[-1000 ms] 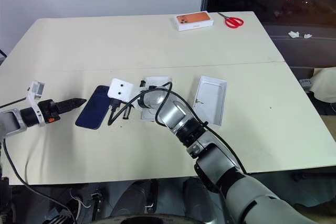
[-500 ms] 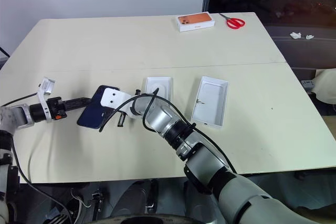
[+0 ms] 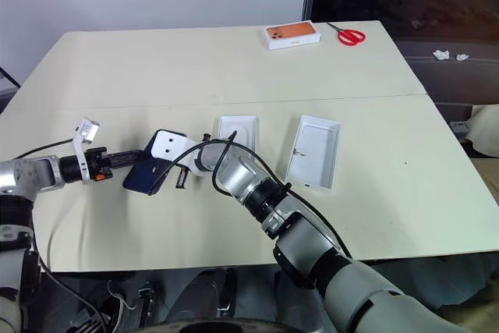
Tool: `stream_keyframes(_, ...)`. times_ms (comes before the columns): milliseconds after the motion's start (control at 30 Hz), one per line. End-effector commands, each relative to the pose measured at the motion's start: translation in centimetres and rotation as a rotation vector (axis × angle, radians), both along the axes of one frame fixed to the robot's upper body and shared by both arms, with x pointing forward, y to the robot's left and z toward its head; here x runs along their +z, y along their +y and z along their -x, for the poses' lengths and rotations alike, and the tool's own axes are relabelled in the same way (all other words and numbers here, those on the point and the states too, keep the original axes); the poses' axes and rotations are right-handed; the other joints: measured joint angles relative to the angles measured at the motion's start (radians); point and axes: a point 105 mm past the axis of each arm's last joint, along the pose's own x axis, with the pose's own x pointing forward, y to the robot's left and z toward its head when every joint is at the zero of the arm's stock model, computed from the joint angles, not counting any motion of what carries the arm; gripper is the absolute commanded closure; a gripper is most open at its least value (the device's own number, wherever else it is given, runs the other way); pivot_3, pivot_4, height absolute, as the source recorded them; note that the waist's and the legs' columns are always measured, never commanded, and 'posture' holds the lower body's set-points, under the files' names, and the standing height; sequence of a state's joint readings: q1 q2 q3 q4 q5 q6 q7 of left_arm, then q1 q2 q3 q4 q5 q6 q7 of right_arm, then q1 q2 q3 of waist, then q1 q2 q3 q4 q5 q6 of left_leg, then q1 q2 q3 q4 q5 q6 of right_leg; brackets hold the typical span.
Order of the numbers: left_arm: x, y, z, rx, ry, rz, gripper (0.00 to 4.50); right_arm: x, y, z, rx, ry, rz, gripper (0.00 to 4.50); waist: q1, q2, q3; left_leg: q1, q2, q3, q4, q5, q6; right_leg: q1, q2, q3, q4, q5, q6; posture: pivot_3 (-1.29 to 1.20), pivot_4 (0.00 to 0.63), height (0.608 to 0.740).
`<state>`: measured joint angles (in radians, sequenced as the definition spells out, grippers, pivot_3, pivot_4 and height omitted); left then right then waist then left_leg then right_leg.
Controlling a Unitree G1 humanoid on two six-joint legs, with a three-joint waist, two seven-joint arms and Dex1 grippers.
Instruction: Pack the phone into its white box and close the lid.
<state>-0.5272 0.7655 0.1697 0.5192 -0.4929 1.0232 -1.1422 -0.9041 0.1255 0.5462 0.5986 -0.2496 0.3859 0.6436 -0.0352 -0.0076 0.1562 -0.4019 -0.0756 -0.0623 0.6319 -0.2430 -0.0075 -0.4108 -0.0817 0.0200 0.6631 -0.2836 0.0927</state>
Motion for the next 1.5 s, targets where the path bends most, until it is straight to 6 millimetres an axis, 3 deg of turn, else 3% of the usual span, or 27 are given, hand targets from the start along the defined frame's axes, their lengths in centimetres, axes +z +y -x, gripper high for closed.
stream_keyframes(33,-4.2,-3.3,2.2,-0.078,0.224,0.112,0.00,0.9,0.6,0.0,0.015,-0.031,-0.021,4.46,0.002,0.000,0.000,0.002,0.000,0.000,-0.001,0.000,0.001,0.002,0.000,0.000,0.000,0.000,0.000,0.00,0.150,0.740)
stream_keyframes(167,-3.5,-3.9,2.0,-0.071,0.219,0.179,0.00,0.8,0.3,-0.1,0.011,-0.033,-0.018,4.46,0.008,0.000,0.000,0.008,-0.001,0.000,-0.001,-0.002,0.003,0.008,-0.001,0.000,0.000,0.000,0.000,0.00,0.150,0.740)
stream_keyframes(400,-3.7,-2.9,1.8,-0.005,0.220,0.189,0.00,0.6,-0.2,-0.3,0.009,-0.042,-0.008,4.46,0.016,0.000,0.000,0.009,-0.001,0.000,-0.001,-0.002,0.003,0.008,-0.001,0.000,-0.001,0.000,0.000,0.00,0.150,0.740)
stream_keyframes(433,-3.8,-2.8,1.8,-0.004,0.218,0.182,0.53,0.6,-0.3,-0.4,0.010,-0.047,-0.003,4.50,0.015,0.000,0.000,0.009,-0.001,0.000,-0.001,-0.002,0.003,0.008,-0.001,0.000,-0.001,0.000,0.000,0.00,0.150,0.740)
stream_keyframes(467,-3.8,-2.7,1.8,-0.003,0.216,0.178,0.53,0.6,-0.4,-0.4,0.010,-0.050,0.000,4.50,0.014,0.000,0.000,0.009,-0.001,0.000,-0.001,-0.002,0.003,0.008,-0.001,0.000,-0.002,0.000,0.000,0.00,0.150,0.740)
stream_keyframes(633,-3.9,-2.5,1.8,0.010,0.213,0.186,0.53,1.6,-0.9,-1.0,0.002,-0.075,-0.007,4.50,0.015,0.000,-0.001,0.009,-0.001,0.000,-0.002,-0.002,0.003,0.008,-0.001,0.000,-0.002,0.000,0.000,0.00,0.150,0.740)
stream_keyframes(833,-4.3,-2.4,2.1,0.011,0.220,0.171,0.53,3.5,-3.4,-2.4,-0.015,-0.151,0.056,4.50,0.014,0.000,-0.001,0.009,-0.001,0.000,-0.002,-0.002,0.003,0.008,-0.001,0.000,-0.002,0.000,0.000,0.00,0.150,0.740)
stream_keyframes(967,-4.4,-2.5,2.2,0.010,0.222,0.189,0.53,1.3,-5.3,-2.0,0.006,-0.125,0.187,4.50,0.014,0.000,-0.001,0.009,0.000,0.001,-0.002,-0.002,0.003,0.007,-0.001,0.000,-0.003,-0.001,-0.001,0.00,0.150,0.740)
stream_keyframes(1500,-4.3,-3.0,2.2,-0.006,0.216,0.202,0.53,-1.3,-2.9,1.0,0.107,-0.015,0.222,4.50,0.013,0.004,-0.007,0.009,0.000,0.001,-0.004,-0.002,0.003,0.009,-0.001,0.001,-0.005,-0.001,-0.001,0.00,0.150,0.740)
